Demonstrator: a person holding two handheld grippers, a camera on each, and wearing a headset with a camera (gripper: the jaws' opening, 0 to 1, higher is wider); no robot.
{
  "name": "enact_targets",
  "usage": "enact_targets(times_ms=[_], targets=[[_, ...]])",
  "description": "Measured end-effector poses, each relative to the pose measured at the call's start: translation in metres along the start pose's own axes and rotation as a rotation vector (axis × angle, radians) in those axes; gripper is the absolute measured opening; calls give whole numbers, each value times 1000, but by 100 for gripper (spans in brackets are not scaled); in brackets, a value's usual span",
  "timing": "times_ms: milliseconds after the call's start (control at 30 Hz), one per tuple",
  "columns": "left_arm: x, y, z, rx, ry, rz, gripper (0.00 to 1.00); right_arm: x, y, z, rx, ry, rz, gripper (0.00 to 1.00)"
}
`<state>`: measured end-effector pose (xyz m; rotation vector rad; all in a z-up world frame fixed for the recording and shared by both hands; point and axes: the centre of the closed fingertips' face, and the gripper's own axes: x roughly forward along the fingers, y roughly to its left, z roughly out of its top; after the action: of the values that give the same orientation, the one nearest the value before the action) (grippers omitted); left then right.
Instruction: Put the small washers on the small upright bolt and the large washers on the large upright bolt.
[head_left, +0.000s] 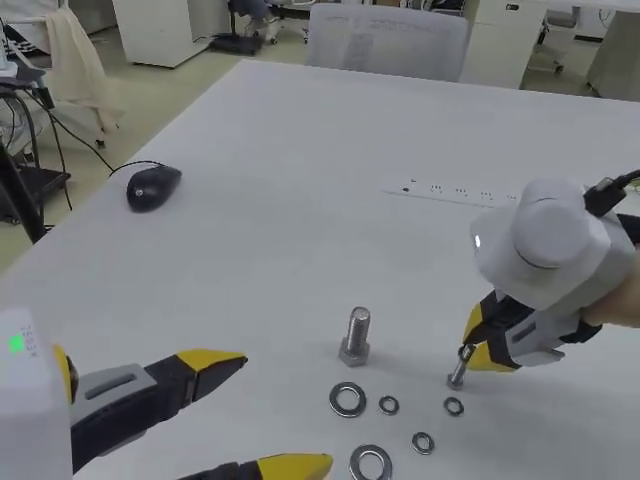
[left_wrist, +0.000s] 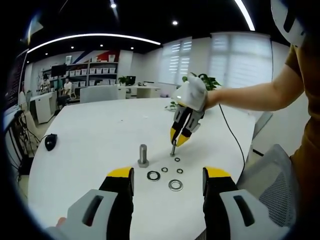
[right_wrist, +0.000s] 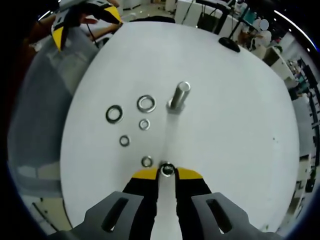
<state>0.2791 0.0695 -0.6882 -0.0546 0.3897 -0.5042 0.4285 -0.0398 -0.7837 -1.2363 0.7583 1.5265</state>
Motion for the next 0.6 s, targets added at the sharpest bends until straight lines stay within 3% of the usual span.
enact_targets(times_ms=[600], targets=[[-1,3,-2,-6,5,8,54,28,2,-11,30,-2,33,13]])
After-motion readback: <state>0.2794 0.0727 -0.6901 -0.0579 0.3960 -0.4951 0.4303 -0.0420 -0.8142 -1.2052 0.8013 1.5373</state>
